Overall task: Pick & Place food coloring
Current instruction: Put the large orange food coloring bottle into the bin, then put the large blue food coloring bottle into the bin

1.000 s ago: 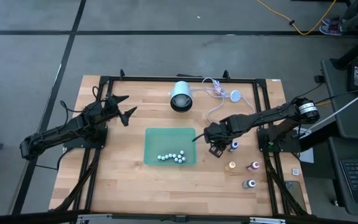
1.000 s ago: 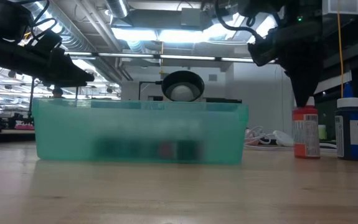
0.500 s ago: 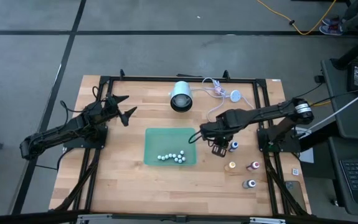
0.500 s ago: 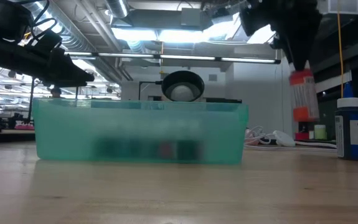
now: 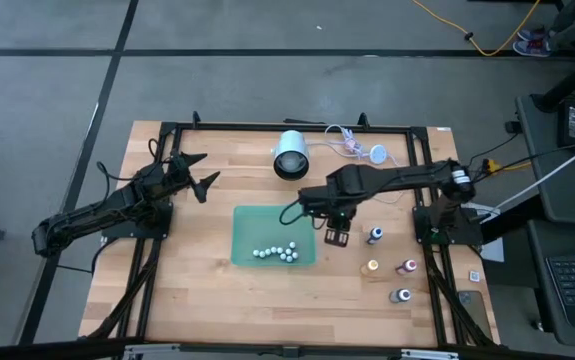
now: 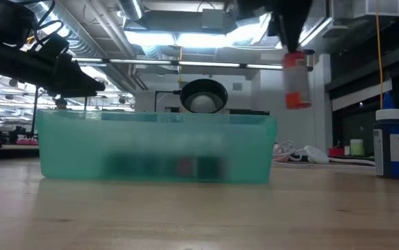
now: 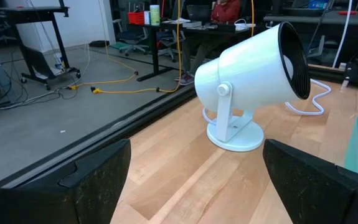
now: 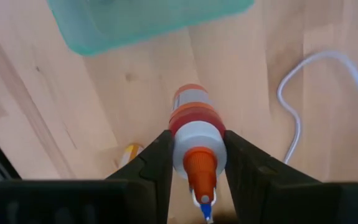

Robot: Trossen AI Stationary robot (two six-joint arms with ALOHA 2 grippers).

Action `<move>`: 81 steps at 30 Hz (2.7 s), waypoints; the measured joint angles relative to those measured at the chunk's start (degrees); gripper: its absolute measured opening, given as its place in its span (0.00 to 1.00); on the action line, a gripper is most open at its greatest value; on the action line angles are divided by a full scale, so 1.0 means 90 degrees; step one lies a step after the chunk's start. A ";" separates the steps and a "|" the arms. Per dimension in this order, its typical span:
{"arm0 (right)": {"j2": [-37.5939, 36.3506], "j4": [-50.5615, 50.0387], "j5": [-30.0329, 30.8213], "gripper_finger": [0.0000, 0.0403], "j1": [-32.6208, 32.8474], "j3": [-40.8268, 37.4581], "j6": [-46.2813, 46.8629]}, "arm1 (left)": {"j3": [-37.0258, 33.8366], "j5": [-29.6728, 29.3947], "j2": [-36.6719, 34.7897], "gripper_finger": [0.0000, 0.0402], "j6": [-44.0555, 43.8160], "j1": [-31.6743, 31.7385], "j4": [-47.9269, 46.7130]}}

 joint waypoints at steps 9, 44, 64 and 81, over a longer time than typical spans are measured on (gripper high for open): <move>0.0916 -0.0028 0.0106 0.30 -0.0208 0.1460 -0.0469 | 0.0002 0.0000 -0.0001 0.90 0.0000 0.0001 0.0000; 0.2718 0.2742 0.0284 0.30 -0.0338 0.2620 -0.2159 | 0.0002 -0.0001 -0.0001 0.90 0.0000 0.0001 0.0000; 0.3237 0.3276 0.0234 0.32 -0.0530 0.2615 -0.2319 | 0.0002 -0.0001 0.0001 0.90 0.0000 0.0002 0.0002; 0.3232 0.3288 0.0252 0.51 -0.0542 0.2615 -0.2287 | 0.0002 0.0000 0.0000 0.90 0.0000 0.0000 0.0002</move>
